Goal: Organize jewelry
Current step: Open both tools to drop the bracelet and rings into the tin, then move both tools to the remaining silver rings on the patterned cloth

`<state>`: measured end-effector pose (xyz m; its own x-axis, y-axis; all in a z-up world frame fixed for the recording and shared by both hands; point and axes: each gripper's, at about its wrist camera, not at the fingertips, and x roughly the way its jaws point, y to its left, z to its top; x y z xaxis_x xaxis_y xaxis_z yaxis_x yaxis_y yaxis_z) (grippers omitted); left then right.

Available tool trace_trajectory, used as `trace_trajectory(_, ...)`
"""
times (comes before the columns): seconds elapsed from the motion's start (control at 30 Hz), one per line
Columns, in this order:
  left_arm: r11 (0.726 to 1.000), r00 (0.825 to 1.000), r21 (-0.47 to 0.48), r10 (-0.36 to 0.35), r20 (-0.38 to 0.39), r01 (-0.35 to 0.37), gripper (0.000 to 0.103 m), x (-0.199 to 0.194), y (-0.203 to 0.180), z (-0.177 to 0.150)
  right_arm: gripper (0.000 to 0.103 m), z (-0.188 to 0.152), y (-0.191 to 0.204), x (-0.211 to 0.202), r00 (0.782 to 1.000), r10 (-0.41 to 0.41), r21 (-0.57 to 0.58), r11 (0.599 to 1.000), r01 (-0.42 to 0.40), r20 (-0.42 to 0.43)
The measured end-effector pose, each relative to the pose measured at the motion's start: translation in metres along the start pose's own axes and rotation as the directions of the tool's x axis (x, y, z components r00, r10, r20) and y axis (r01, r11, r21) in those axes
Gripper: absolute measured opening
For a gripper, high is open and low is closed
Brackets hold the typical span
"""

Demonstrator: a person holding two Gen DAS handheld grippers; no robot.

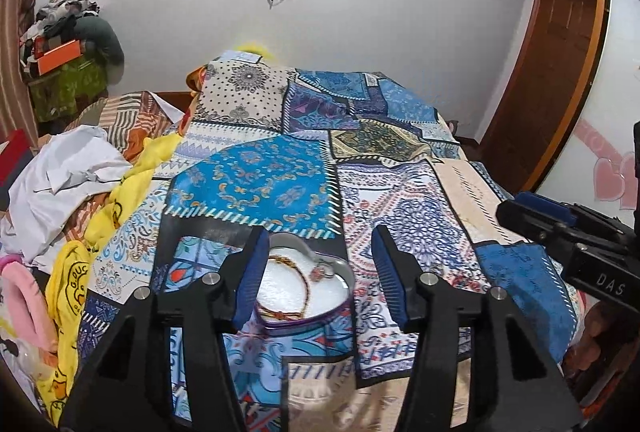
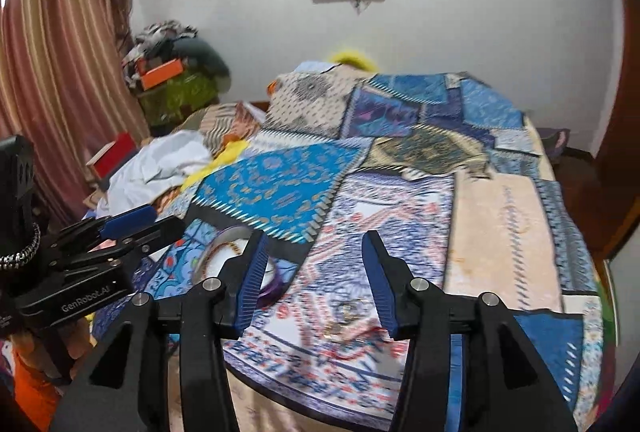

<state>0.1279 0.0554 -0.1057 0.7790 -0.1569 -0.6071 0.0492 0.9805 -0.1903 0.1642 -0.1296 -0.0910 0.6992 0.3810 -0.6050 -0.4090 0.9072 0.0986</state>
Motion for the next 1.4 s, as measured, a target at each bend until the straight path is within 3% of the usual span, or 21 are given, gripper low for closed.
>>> trace_trajectory(0.53, 0.992, 0.992, 0.104, -0.052, -0.114, 0.064, 0.054, 0.034, -0.066, -0.016, 0.045, -0.027, -0.063, -0.019, 0.997, -0.08, 0.089, 0.993, 0.081, -0.017)
trace_trajectory(1.17, 0.981, 0.965, 0.165, -0.057, -0.257, 0.102, 0.054, 0.098, -0.102, -0.041, 0.045, -0.053, -0.092, 0.003, 0.994, -0.038, 0.127, 0.991, 0.052, -0.107)
trace_trajectory(1.4, 0.976, 0.963, 0.18, -0.072, -0.258, 0.122, 0.029, 0.107, -0.109, -0.042, 0.045, -0.057, -0.093, 0.011, 0.992, -0.021, 0.128, 0.991, 0.037, -0.128)
